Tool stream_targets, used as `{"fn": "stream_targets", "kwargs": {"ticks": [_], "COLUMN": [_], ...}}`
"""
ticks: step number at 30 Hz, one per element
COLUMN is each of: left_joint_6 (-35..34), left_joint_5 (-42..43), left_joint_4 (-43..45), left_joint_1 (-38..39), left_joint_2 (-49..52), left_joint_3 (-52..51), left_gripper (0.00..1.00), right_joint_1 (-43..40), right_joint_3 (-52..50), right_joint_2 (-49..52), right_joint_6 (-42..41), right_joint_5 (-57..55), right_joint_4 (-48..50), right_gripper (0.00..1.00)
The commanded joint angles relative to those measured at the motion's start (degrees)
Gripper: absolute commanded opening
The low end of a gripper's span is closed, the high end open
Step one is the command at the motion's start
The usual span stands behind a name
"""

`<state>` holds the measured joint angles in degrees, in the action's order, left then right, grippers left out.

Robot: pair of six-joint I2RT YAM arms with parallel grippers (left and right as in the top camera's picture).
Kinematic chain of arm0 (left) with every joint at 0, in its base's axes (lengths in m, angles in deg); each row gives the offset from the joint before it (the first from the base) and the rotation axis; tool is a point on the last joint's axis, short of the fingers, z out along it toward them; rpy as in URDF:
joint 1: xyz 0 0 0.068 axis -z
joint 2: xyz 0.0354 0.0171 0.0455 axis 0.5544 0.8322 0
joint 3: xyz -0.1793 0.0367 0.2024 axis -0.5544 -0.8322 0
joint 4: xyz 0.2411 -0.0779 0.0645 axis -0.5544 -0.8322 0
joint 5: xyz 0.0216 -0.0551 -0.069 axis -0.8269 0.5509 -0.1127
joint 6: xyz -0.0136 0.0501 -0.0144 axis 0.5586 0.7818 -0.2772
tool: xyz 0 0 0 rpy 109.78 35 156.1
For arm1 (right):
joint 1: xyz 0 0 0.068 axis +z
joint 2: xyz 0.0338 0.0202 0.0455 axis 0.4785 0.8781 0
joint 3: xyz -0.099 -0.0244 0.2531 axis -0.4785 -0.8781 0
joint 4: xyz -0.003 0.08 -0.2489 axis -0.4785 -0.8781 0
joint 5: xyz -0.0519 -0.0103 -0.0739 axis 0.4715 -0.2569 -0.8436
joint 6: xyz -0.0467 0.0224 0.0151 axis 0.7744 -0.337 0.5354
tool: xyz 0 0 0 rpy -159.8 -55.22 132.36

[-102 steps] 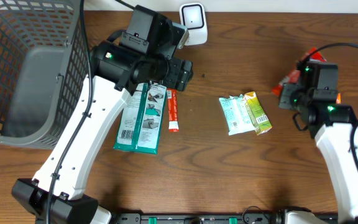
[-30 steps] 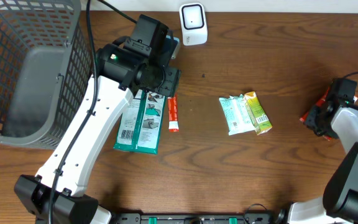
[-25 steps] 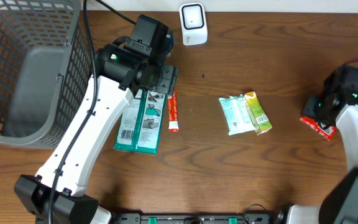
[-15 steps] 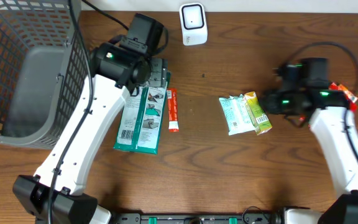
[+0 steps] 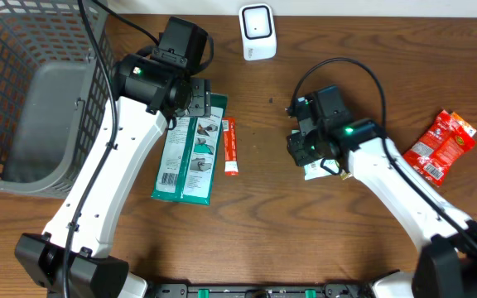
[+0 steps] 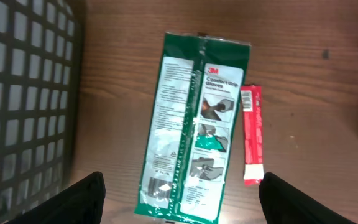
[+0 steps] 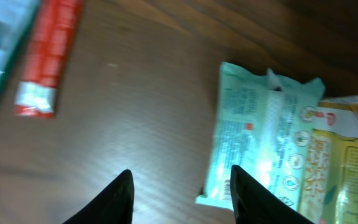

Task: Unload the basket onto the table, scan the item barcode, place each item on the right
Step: 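Release the red bag beside the tissue pack and return right gripper to row, then lower the right gripper onto the mint-green wipe pack and grasp it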

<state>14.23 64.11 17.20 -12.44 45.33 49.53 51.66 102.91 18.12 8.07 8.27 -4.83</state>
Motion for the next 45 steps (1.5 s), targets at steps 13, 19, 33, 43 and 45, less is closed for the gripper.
{"fn": "stream_targets", "kwargs": {"ticks": [13, 19, 33, 43, 45], "left_joint_6": [-6.51, -6.51, -6.51, -6.51, -6.51], "left_joint_5": [-2.36, -2.36, -2.36, -2.36, -2.36], "left_joint_4": [-0.96, -0.96, -0.96, -0.96, -0.96], "left_joint_1": [-5.9, -5.9, -5.9, -5.9, -5.9], "left_joint_2": [0.22, 0.22, 0.22, 0.22, 0.22], "left_joint_3": [-0.22, -0.22, -0.22, -0.22, -0.22], "left_gripper": [0.8, 0.93, 0.93, 0.93, 0.93], "right_joint_1": [-1.33, -1.05, 4.09, 2.01, 1.51], "right_joint_3": [0.13, 0.13, 0.17, 6.05, 6.03], "right_joint_2": [12.63, 14.21, 14.19, 7.74, 6.29], "right_joint_6": [-2.82, -2.82, -7.56, -4.63, -3.23], "right_joint_5": [-8.11, -3.56, 13.2, 16.59, 15.13], "right_joint_4": [3.58, 4.0, 8.92, 1.44, 1.36], "right_gripper": [0.49, 0.49, 0.48, 0.48, 0.51]}}
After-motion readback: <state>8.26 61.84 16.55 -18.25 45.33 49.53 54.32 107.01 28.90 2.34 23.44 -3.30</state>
